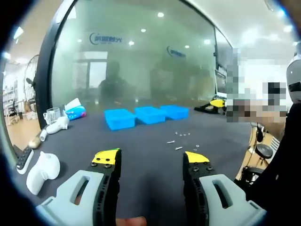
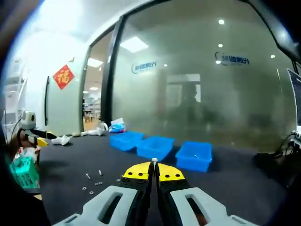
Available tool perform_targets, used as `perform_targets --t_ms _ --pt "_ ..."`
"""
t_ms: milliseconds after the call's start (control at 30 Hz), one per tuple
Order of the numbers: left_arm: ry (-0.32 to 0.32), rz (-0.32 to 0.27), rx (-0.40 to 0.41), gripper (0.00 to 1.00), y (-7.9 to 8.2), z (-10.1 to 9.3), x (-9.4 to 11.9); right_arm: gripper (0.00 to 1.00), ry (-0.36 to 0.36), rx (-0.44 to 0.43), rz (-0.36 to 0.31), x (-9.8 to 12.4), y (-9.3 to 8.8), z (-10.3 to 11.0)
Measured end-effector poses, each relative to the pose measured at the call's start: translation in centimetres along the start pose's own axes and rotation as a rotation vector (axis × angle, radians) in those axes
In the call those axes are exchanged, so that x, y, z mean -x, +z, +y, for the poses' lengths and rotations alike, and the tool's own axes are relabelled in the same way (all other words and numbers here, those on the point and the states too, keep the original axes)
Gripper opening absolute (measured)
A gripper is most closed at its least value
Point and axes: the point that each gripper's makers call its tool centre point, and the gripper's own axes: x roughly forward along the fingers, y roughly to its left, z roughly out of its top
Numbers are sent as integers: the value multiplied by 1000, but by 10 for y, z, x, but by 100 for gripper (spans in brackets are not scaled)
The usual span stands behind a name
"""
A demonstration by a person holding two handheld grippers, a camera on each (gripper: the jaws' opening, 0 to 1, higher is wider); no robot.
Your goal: Sort the screws, nuts, and washers into the corresponding bins
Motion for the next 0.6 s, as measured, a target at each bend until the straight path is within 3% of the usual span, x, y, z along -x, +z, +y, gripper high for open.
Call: perform_targets --t_ms 200,333,600 --pt "2 -2 4 51 0 1 0 1 -32 2 -9 -22 9 -21" --pt "-8 -7 16 51 0 -2 0 1 -64 -1 27 -50 12 -41" --pt "-17 -13 38 51 -2 -1 0 1 -112 22 43 -98 14 -60"
